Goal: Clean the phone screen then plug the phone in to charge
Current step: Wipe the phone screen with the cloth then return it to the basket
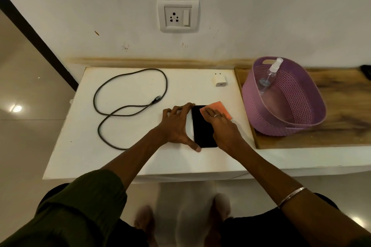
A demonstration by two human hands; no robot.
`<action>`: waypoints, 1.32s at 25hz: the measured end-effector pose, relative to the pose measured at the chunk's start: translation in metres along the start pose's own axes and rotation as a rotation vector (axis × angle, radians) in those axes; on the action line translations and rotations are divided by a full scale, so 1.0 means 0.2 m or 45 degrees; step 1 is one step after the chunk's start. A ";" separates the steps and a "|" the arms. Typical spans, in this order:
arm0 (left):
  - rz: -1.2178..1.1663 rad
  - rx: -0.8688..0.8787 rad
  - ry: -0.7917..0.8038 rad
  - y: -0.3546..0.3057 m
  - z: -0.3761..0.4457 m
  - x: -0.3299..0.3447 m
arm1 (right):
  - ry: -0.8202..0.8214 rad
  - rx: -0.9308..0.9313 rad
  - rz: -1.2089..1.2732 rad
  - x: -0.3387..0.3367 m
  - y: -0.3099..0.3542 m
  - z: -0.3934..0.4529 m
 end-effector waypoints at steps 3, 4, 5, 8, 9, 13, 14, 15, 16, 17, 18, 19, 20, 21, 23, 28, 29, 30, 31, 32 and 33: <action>-0.001 -0.009 -0.015 0.01 0.00 0.01 | -0.140 0.068 -0.054 -0.01 -0.01 -0.01; -0.002 -0.012 -0.017 0.01 0.00 0.01 | -0.144 0.073 -0.076 0.01 0.02 -0.03; -0.003 -0.013 -0.009 0.02 0.00 0.01 | -0.128 0.040 -0.091 0.05 0.05 -0.05; 0.015 0.001 0.010 0.01 0.00 0.01 | 0.062 -0.104 -0.140 0.16 0.12 -0.13; 0.019 0.001 0.014 0.01 0.00 0.01 | 0.101 -0.138 -0.137 0.16 0.11 -0.13; 0.005 -0.025 0.002 0.00 0.00 0.01 | -0.026 -0.146 -0.098 0.07 -0.01 -0.10; 0.011 -0.026 0.005 0.00 0.00 0.01 | -0.042 -0.054 -0.068 0.04 -0.03 -0.09; 0.012 -0.026 0.006 0.00 0.00 0.01 | -0.081 0.034 -0.001 0.03 -0.05 -0.08; 0.011 -0.028 0.006 0.00 0.00 0.00 | -0.113 0.118 0.056 0.01 -0.04 -0.08; 0.011 -0.028 0.007 0.00 0.00 0.00 | -0.159 0.148 0.097 0.02 -0.01 -0.08; 0.012 -0.029 0.009 -0.01 0.00 0.00 | -0.161 0.135 0.066 0.03 0.03 -0.11; 0.014 -0.028 0.011 -0.01 0.00 0.00 | -0.148 0.092 0.013 0.05 0.07 -0.13; 0.012 -0.025 0.010 -0.01 0.00 0.00 | -0.108 0.037 -0.071 0.08 0.10 -0.16; 0.007 -0.021 0.006 -0.01 0.00 0.00 | -0.093 -0.034 -0.138 0.12 0.13 -0.19; -0.002 -0.020 0.009 -0.01 -0.01 0.00 | -0.080 -0.186 -0.208 0.17 0.15 -0.25; -0.003 -0.024 0.002 -0.01 -0.02 0.01 | -0.111 0.005 -0.144 0.10 0.02 -0.24; 0.000 -0.031 0.004 -0.01 -0.02 0.01 | -0.136 0.087 -0.124 0.08 -0.02 -0.23; 0.004 -0.036 0.005 0.00 -0.02 0.00 | -0.145 0.148 -0.114 0.06 -0.03 -0.22; 0.004 -0.039 0.011 0.00 -0.02 0.00 | -0.146 0.175 -0.104 0.07 -0.04 -0.23; 0.003 -0.040 0.018 0.00 -0.02 0.01 | -0.132 0.178 -0.105 0.07 -0.03 -0.24; 0.003 -0.039 0.021 0.00 -0.02 0.01 | -0.122 0.143 -0.114 0.09 -0.02 -0.27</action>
Point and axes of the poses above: each hand's wrist, its own z-axis towards the middle knuckle, its own x-axis out of the palm, y = z × x, the point moved 1 cm from there along z, towards the middle knuckle, and after that the axes turned 15 degrees about x, right-handed, at the moved point
